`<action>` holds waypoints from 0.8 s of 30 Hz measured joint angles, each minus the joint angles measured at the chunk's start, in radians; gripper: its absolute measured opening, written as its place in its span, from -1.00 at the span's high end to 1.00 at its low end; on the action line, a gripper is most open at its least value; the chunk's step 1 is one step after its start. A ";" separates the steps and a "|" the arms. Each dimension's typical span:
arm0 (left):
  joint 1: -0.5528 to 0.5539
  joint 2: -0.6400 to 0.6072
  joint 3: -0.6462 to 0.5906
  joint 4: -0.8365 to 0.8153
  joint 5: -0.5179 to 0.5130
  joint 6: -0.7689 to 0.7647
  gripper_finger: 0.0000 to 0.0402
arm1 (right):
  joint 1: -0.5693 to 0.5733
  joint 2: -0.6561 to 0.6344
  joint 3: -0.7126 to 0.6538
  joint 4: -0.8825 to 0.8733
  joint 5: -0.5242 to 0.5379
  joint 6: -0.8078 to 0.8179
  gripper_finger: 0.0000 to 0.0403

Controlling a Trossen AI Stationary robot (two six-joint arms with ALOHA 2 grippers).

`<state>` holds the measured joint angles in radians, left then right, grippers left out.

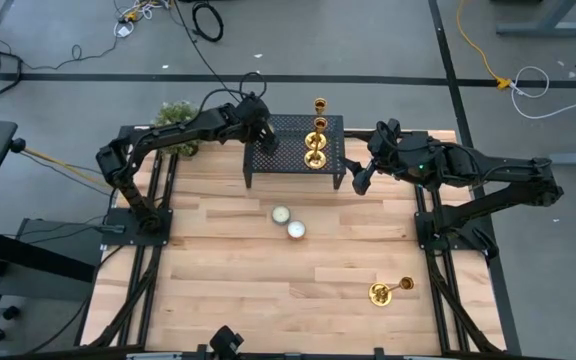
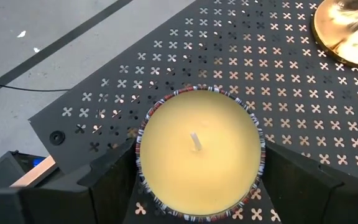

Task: Pick & Place candle stick holders
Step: Put the patterned red scented candle on the shelf

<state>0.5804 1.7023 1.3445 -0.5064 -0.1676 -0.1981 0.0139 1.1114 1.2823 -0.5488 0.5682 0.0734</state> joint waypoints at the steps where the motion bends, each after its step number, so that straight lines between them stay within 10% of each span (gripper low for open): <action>1: 0.000 0.000 0.000 0.000 0.009 0.001 -0.55 | 0.000 0.000 0.000 0.000 0.000 0.000 -0.67; 24: 0.000 0.000 0.000 0.001 0.029 0.033 -0.74 | 0.000 0.000 0.000 0.000 0.000 0.024 -0.67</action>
<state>0.5804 1.7023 1.3445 -0.5053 -0.1390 -0.1647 0.0139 1.1114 1.2823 -0.5488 0.5682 0.0971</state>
